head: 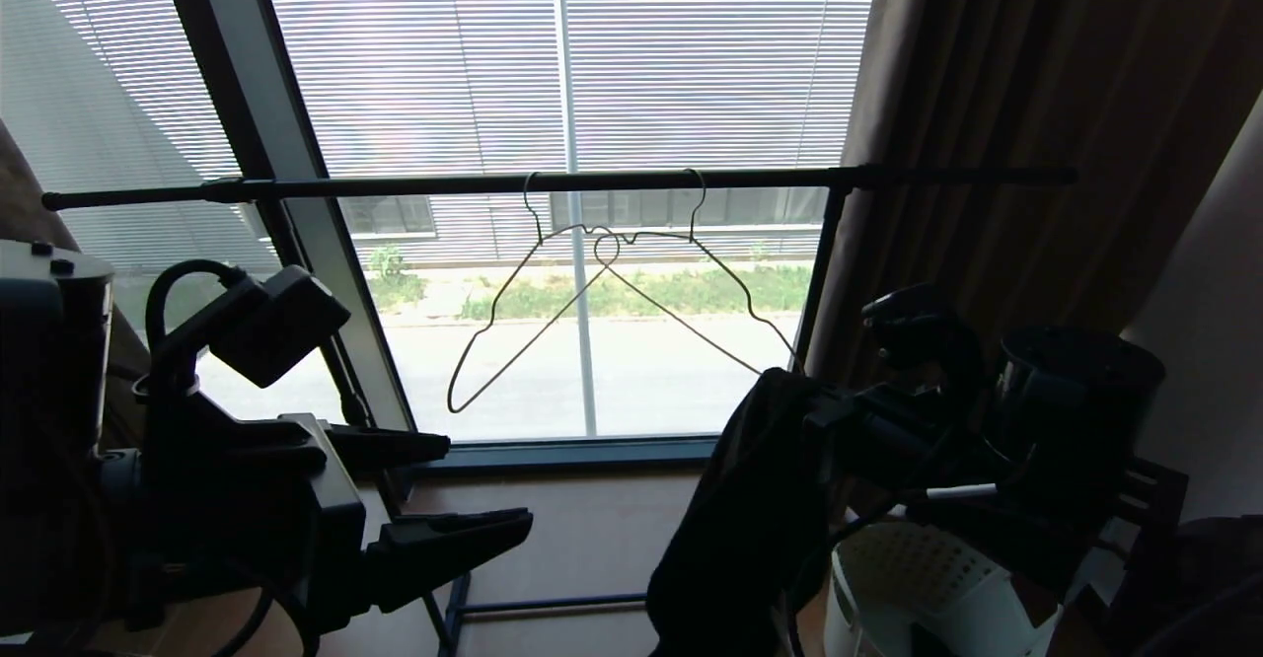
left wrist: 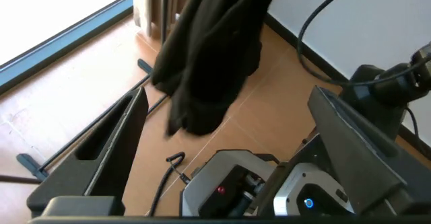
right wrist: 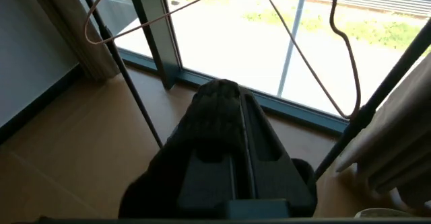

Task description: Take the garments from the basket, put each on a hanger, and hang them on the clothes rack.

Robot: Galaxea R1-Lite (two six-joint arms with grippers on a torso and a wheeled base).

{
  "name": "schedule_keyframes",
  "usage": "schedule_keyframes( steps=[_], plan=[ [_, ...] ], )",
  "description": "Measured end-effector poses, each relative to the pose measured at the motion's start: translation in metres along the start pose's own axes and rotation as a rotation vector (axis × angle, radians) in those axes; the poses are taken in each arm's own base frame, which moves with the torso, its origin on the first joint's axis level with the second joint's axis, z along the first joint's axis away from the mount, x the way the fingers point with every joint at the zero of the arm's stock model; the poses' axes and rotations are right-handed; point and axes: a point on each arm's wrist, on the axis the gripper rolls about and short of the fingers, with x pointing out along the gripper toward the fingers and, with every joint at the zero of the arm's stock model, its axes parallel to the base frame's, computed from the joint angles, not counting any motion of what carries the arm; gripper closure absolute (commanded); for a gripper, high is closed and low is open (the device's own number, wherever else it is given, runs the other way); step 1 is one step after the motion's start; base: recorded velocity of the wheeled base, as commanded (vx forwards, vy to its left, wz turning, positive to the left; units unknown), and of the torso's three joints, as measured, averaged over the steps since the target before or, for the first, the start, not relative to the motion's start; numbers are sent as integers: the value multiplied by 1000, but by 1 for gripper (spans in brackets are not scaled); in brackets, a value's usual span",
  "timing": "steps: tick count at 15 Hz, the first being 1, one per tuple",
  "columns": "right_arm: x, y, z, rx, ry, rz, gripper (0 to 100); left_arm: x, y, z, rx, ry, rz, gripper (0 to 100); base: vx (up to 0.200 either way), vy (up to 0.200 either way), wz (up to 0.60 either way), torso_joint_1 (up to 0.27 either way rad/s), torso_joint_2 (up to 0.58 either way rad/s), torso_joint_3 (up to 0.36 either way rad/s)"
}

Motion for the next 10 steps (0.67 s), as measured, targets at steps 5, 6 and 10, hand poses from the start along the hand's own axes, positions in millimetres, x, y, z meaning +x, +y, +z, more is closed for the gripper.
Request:
schedule_keyframes(
  steps=[5, 6, 10],
  plan=[
    [-31, -14, -8, 36, 22, -21, 100, -7, 27, 10, 12, -36, 130, 0, 0, 0, 0, 0, 0, 0],
    [-38, -16, -12, 30, 35, -21, 100, -3, 33, 14, 10, -35, 146, 0, 0, 0, 0, 0, 0, 0],
    [-46, -28, -11, -6, 28, -55, 100, 16, 60, 34, 3, -32, 199, 0, 0, 0, 0, 0, 0, 0]
  ],
)
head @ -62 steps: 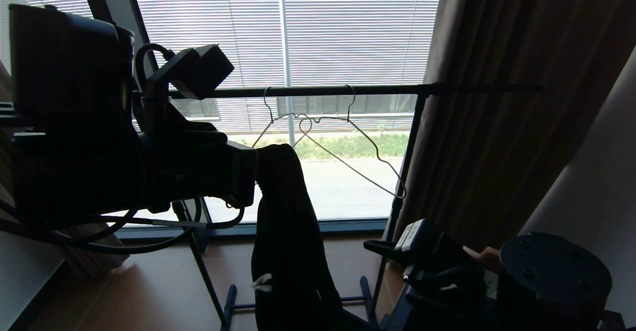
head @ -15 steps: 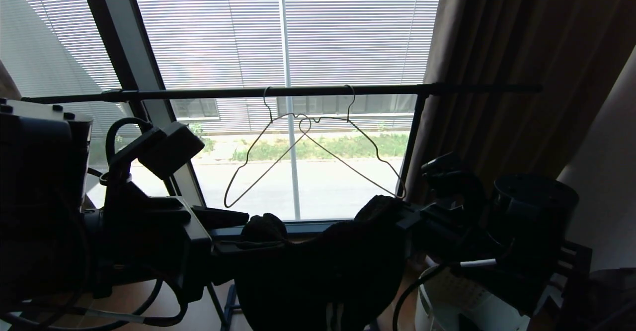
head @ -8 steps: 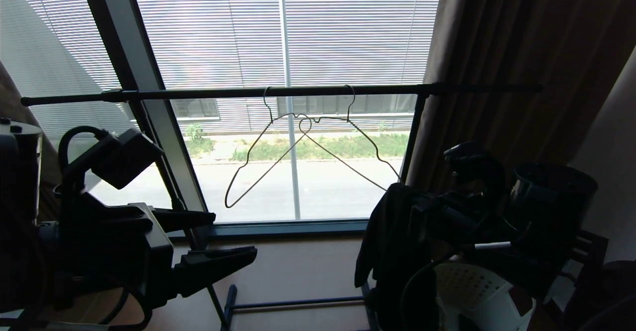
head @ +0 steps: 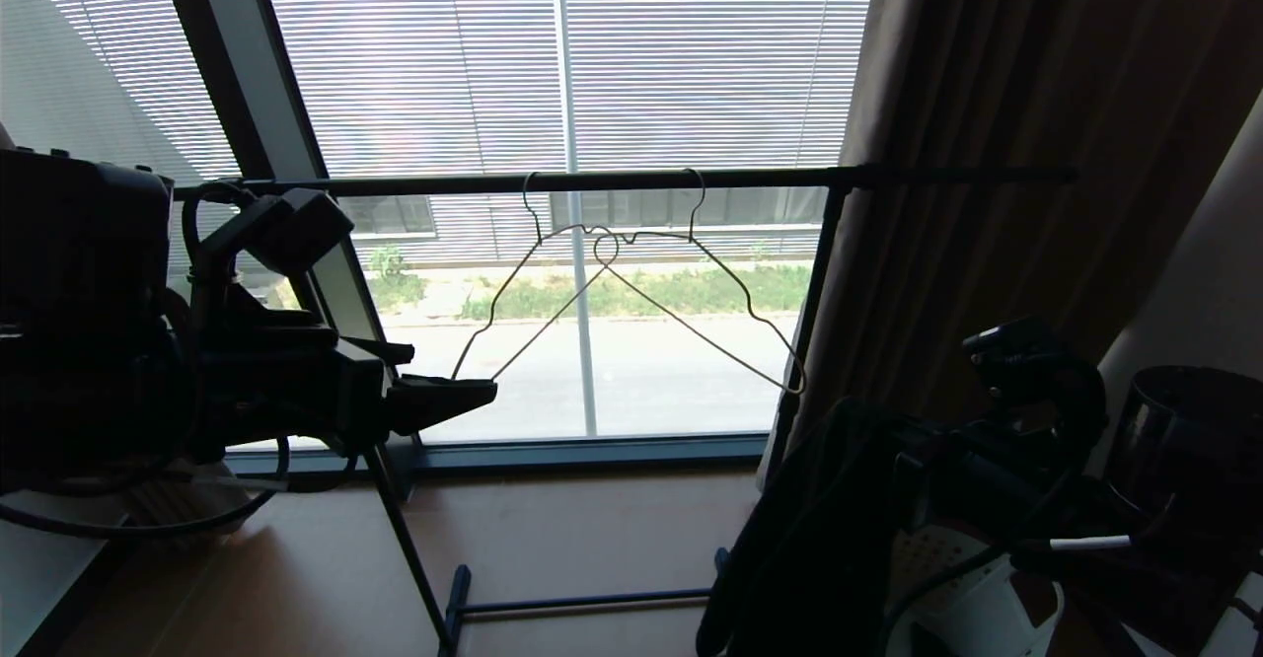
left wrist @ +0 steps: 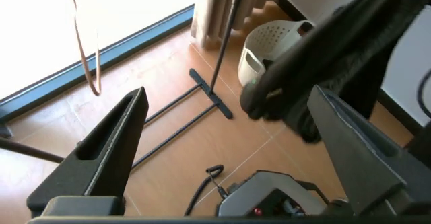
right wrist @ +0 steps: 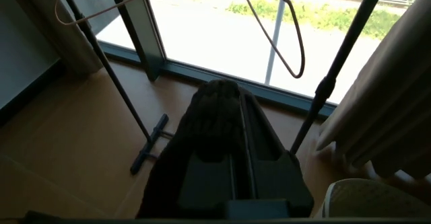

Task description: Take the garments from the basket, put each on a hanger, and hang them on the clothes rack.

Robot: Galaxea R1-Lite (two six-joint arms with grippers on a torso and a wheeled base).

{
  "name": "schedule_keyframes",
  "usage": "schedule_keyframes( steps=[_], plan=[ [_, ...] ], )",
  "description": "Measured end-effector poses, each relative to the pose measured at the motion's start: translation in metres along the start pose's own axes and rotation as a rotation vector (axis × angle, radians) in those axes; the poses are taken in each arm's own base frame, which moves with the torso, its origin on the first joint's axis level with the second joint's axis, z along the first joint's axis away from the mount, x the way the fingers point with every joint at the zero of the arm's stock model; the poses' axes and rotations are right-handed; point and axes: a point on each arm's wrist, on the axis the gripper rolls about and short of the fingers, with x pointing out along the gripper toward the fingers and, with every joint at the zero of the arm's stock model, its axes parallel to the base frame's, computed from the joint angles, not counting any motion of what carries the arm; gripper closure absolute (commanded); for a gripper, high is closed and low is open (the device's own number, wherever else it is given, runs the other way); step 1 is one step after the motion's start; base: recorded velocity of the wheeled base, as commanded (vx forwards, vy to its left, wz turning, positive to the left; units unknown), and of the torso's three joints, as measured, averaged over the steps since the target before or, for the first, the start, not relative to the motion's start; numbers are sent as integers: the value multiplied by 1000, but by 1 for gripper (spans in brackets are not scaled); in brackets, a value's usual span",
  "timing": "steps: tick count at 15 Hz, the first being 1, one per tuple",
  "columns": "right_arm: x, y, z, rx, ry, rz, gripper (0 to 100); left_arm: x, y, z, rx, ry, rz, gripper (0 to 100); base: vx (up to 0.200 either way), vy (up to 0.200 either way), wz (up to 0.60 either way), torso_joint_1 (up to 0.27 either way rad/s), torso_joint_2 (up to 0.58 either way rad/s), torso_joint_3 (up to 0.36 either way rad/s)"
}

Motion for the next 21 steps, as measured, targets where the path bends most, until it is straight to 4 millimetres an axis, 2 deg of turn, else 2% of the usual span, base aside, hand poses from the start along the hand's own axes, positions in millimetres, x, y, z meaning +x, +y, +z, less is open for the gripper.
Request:
schedule_keyframes(
  steps=[8, 14, 21],
  plan=[
    [-3, -4, 8, -16, -35, -13, 100, 61, 51, 30, 49, 15, 73, 0, 0, 0, 0, 0, 0, 0],
    [-6, -4, 10, -15, -47, -12, 100, 99, 79, 36, 47, 29, 114, 0, 0, 0, 0, 0, 0, 0],
    [-7, -3, 10, -15, -46, -10, 100, 142, 101, 37, 40, 47, 169, 0, 0, 0, 0, 0, 0, 0]
  ],
)
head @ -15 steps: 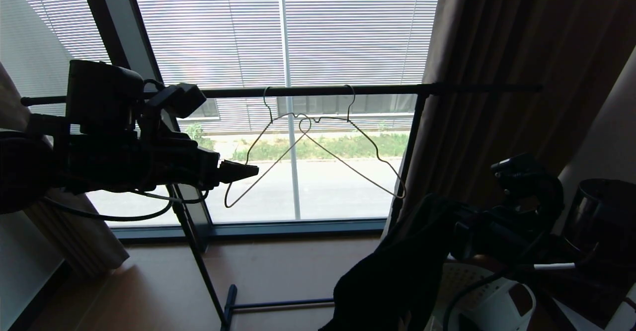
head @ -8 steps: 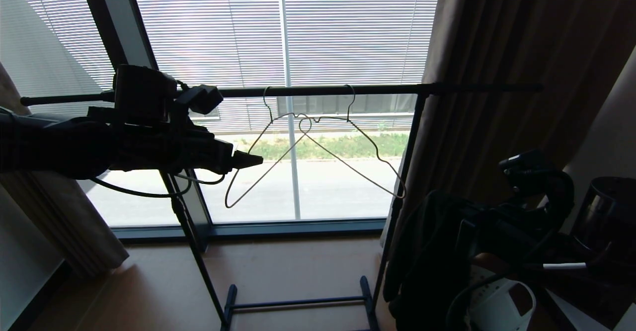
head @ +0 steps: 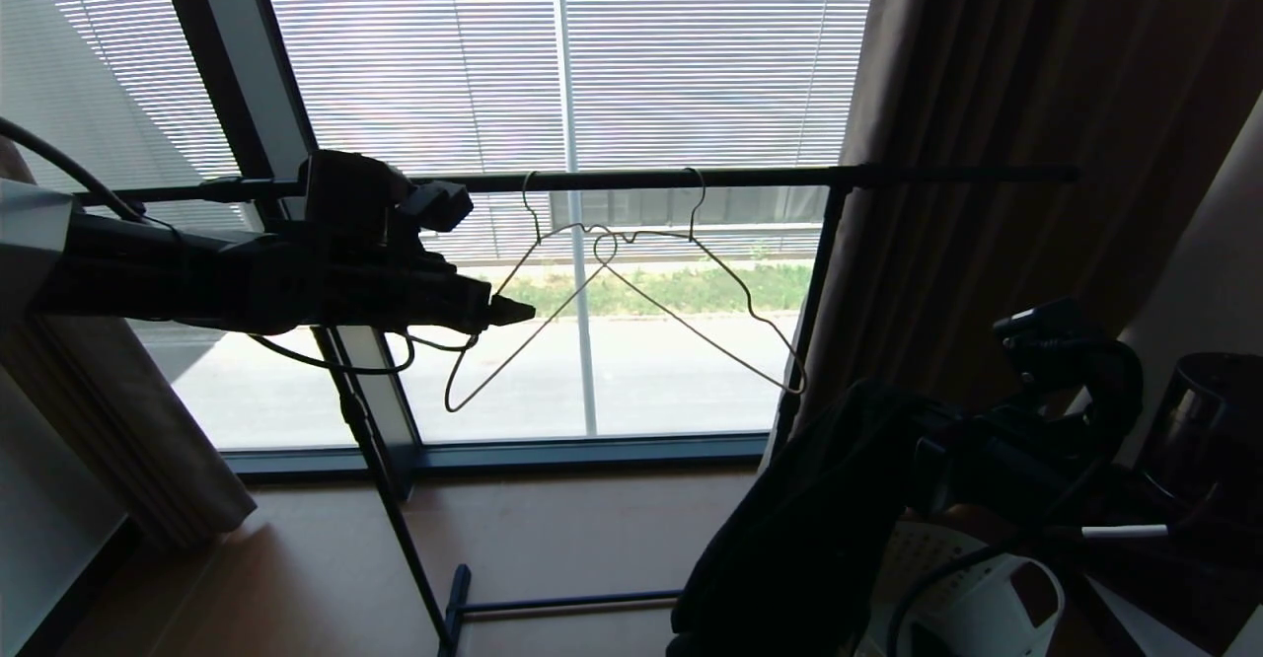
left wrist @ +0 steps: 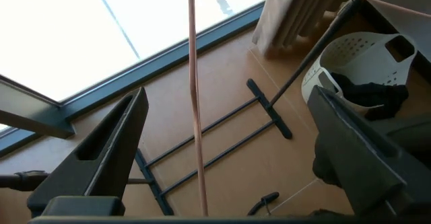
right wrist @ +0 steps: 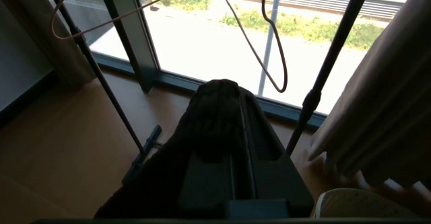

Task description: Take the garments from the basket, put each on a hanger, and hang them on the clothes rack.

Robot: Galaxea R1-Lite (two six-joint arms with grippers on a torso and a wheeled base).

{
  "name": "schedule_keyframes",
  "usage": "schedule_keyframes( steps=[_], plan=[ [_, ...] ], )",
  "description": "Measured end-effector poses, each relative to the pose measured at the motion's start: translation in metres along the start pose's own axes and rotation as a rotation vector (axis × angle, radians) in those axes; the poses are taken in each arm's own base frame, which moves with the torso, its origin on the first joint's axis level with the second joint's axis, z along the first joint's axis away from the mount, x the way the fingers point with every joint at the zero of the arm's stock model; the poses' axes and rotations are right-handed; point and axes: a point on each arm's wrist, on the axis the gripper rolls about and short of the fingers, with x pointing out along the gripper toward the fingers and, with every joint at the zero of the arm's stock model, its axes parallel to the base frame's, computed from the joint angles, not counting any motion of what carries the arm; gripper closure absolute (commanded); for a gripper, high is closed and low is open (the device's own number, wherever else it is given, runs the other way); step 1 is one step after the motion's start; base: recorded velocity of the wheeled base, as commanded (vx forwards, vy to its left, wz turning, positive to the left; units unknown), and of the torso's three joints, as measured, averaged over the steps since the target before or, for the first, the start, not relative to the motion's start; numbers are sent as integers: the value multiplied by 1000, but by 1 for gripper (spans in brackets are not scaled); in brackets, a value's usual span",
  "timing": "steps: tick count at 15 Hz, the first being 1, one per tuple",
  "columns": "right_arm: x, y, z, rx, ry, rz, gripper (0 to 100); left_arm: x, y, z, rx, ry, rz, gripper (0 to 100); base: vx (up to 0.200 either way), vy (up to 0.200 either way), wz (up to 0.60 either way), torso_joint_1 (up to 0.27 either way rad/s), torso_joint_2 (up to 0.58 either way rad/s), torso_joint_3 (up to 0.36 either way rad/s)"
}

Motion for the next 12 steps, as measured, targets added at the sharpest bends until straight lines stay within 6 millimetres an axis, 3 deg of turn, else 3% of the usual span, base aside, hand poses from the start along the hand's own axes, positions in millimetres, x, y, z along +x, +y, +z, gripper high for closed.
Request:
schedule_keyframes(
  steps=[6, 12],
  plan=[
    [0, 0, -1, -1, 2, 0, 100, 36, 7, -3, -1, 11, 18, 0, 0, 0, 0, 0, 0, 0],
    [0, 0, -1, -1, 4, 0, 100, 56, 11, -9, -6, 28, 16, 0, 0, 0, 0, 0, 0, 0]
  ],
)
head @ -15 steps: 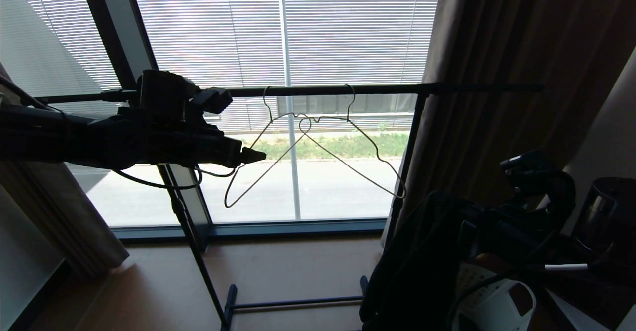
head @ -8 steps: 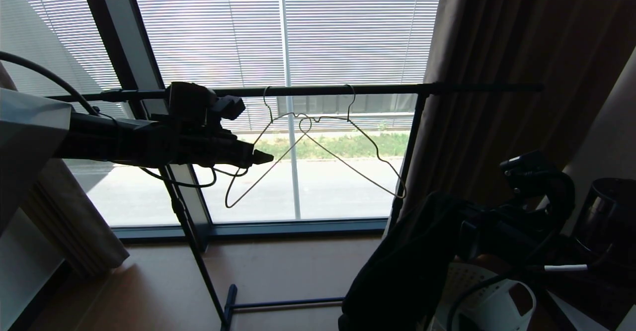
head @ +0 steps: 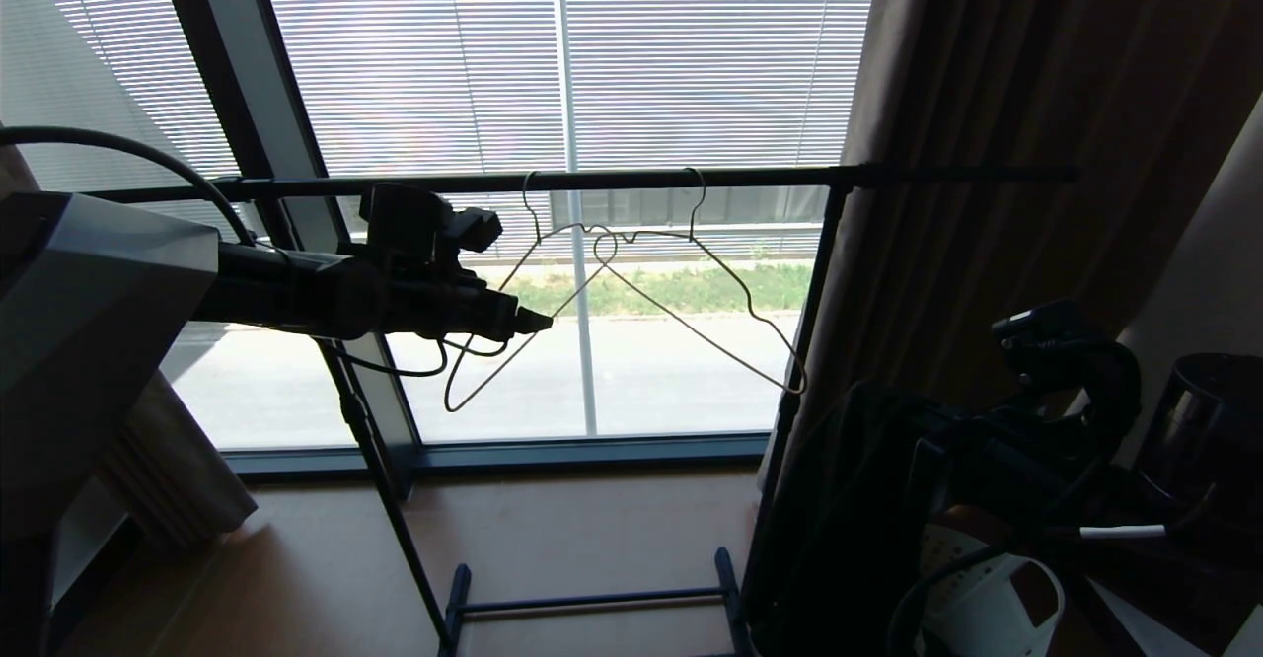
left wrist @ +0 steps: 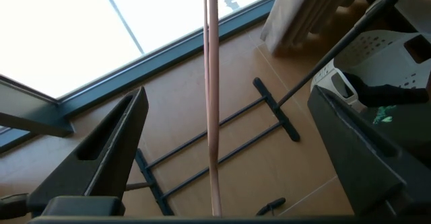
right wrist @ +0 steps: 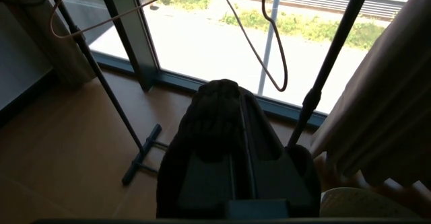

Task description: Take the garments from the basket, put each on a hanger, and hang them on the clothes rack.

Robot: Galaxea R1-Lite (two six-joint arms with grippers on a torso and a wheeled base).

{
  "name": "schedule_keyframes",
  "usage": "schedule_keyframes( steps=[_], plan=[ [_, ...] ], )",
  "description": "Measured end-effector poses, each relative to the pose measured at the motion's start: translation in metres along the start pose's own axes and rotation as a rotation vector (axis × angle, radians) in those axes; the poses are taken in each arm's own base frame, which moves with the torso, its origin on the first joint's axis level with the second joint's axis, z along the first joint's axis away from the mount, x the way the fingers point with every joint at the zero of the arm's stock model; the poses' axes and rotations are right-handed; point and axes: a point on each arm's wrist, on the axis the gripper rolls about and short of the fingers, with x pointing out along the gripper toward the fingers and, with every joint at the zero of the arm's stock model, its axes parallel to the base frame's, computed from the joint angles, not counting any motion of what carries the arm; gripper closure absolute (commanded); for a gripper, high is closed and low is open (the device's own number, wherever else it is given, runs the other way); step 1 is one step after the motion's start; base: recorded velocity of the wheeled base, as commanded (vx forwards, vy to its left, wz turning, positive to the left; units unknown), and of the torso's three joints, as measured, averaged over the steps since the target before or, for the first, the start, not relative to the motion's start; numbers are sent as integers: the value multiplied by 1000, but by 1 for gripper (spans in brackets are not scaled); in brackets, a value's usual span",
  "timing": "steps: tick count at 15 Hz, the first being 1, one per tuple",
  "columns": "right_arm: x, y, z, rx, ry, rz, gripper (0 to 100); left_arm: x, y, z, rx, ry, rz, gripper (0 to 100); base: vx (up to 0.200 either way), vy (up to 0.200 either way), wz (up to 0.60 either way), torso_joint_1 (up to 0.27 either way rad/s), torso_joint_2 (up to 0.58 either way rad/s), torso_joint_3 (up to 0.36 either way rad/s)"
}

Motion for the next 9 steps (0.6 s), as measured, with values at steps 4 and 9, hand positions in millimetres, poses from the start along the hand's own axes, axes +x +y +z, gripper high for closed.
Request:
schedule_keyframes(
  steps=[4, 9],
  plan=[
    [0, 0, 0, 0, 2, 1, 100, 3, 1, -2, -4, 7, -1, 0, 0, 0, 0, 0, 0, 0],
    [0, 0, -1, 0, 3, 1, 100, 4, 1, -4, -6, 14, 0, 100, 0, 0, 0, 0, 0, 0]
  ],
)
